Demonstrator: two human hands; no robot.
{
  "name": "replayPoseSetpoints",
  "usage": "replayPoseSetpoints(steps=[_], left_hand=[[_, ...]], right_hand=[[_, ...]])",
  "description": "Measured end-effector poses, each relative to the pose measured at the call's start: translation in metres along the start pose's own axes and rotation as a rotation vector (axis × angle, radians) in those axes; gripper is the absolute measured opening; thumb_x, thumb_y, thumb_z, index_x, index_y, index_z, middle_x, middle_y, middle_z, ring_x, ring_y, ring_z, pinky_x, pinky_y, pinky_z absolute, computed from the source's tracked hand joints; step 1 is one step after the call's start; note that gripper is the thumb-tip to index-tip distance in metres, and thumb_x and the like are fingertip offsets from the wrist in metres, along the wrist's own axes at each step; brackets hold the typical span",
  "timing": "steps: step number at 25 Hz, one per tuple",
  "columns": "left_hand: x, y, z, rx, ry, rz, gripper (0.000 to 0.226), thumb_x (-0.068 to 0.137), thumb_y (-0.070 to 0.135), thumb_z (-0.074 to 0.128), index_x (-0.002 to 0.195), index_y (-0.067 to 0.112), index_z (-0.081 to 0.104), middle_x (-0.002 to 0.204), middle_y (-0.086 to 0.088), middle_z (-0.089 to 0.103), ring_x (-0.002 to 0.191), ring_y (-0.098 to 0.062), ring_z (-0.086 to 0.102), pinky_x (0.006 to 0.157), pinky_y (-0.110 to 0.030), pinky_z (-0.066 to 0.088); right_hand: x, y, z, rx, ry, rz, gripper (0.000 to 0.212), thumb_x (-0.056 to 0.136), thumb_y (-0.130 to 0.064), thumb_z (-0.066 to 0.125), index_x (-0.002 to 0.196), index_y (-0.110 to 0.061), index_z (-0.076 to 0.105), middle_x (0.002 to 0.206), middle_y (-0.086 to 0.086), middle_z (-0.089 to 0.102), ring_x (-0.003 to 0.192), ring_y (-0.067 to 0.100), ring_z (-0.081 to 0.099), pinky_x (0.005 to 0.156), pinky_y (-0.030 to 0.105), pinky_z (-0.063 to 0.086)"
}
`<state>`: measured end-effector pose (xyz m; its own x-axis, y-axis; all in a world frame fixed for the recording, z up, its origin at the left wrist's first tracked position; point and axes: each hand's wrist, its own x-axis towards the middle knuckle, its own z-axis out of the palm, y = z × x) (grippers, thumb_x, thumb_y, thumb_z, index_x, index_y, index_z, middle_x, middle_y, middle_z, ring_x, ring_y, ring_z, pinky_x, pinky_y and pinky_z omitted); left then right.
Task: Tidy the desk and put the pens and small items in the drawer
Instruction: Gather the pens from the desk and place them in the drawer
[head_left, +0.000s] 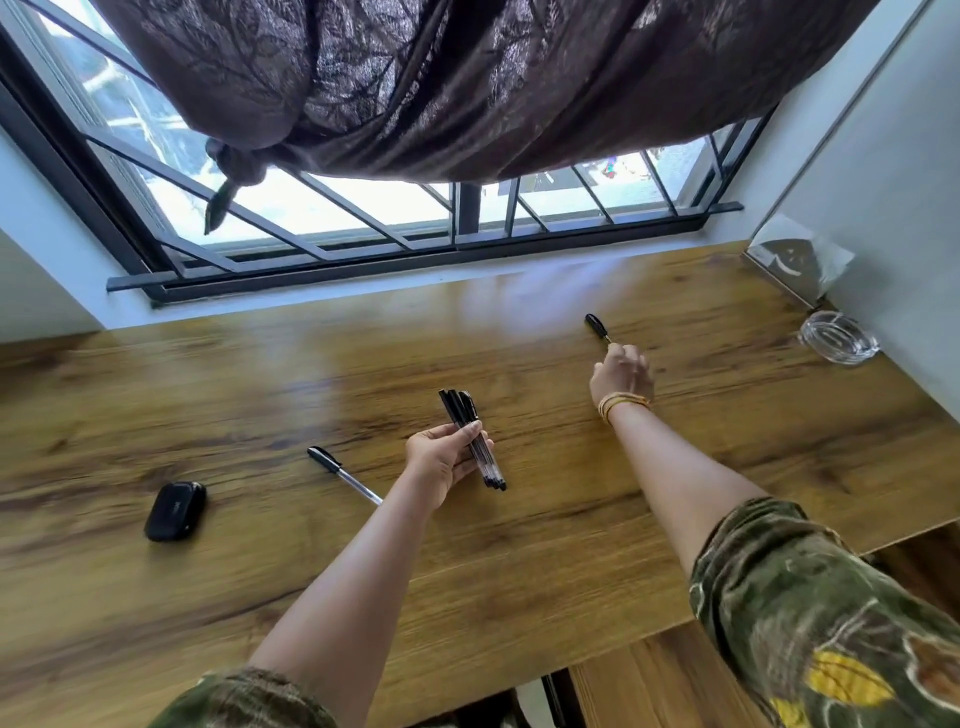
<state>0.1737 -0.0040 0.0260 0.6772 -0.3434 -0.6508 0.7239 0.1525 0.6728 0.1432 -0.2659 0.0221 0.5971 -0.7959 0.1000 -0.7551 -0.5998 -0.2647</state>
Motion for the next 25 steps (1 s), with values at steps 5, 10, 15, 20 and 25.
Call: replayPoseSetpoints(steps=[5,10,15,20,25], left_hand=[[0.0,-0.001,0.0,0.0,-0.005,0.001,0.042,0.078,0.002,0.075,0.115,-0.01,0.059,0.091,-0.024,0.071,0.075,-0.031,0.072,0.063,-0.037,0.061],[-0.007,0.002,0.001,0.023,-0.026,-0.009,0.044,0.078,0.003,0.076,0.117,-0.006,0.058,0.089,-0.02,0.072,0.072,-0.025,0.073,0.056,-0.033,0.059],[-0.02,-0.001,-0.013,0.038,-0.113,-0.034,0.034,0.082,0.006,0.072,0.112,-0.005,0.063,0.076,-0.013,0.074,0.064,-0.021,0.072,0.055,-0.03,0.059],[-0.037,0.01,-0.041,0.021,-0.139,-0.008,0.016,0.09,0.011,0.063,0.1,-0.001,0.062,0.074,-0.012,0.074,0.061,-0.02,0.071,0.051,-0.029,0.058],[-0.055,0.027,-0.077,0.009,-0.154,0.022,0.019,0.095,0.014,0.055,0.096,-0.004,0.062,0.083,-0.011,0.075,0.057,-0.02,0.069,0.05,-0.031,0.058]], right_hand=[[-0.037,-0.006,-0.01,0.259,0.052,0.041,0.028,0.079,0.005,0.052,0.1,-0.006,0.068,0.101,0.018,0.07,0.098,0.035,0.064,0.083,0.036,0.049],[-0.131,-0.033,-0.028,0.999,-0.35,0.279,0.022,0.08,0.002,0.069,0.101,-0.004,0.068,0.089,0.01,0.073,0.074,0.018,0.069,0.067,0.023,0.059],[-0.189,-0.061,-0.026,1.122,-0.41,0.198,0.016,0.082,0.003,0.068,0.097,-0.002,0.071,0.083,0.005,0.073,0.071,0.012,0.068,0.064,0.019,0.057],[-0.215,-0.081,-0.026,1.011,-0.381,0.024,0.016,0.083,0.0,0.066,0.096,-0.007,0.073,0.087,0.005,0.074,0.076,0.015,0.071,0.066,0.023,0.059],[-0.237,-0.111,-0.025,0.87,-0.404,-0.128,0.021,0.083,-0.005,0.065,0.101,-0.012,0.073,0.09,0.001,0.074,0.079,0.012,0.07,0.073,0.023,0.058]])
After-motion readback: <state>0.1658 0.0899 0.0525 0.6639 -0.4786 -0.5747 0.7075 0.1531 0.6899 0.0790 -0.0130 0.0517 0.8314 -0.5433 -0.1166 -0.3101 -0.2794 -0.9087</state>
